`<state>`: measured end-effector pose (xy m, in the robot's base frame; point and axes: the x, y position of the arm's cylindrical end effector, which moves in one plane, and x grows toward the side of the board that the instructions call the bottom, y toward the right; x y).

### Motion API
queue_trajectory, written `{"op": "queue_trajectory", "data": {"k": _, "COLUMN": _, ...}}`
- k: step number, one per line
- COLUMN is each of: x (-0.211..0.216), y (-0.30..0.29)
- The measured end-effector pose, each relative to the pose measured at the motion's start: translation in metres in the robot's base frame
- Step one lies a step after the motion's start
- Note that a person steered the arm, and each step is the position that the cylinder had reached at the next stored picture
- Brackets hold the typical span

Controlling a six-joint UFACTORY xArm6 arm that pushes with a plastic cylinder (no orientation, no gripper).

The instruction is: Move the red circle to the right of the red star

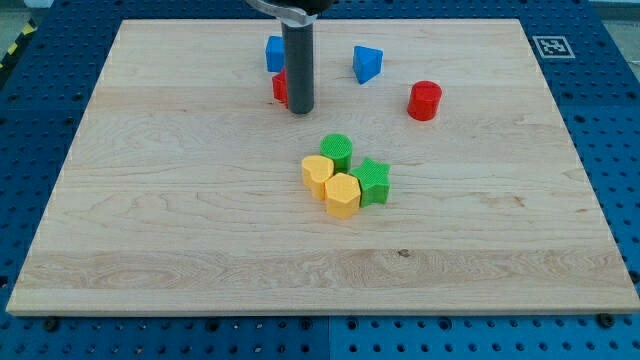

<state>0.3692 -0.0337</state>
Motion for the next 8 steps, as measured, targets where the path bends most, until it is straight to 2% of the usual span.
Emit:
{"op": "queue_trajectory", "data": {"k": 3, "x": -0.023, "y": -0.004}}
{"op": "queue_trajectory", "data": {"k": 4, "x": -0.006, "y": 0.009}}
{"op": "queue_trajectory", "data": {"k": 7, "x": 0.058, "y": 0.184}}
{"op": "queue_trajectory", "data": {"k": 8, "x": 0.054, "y": 0.243}}
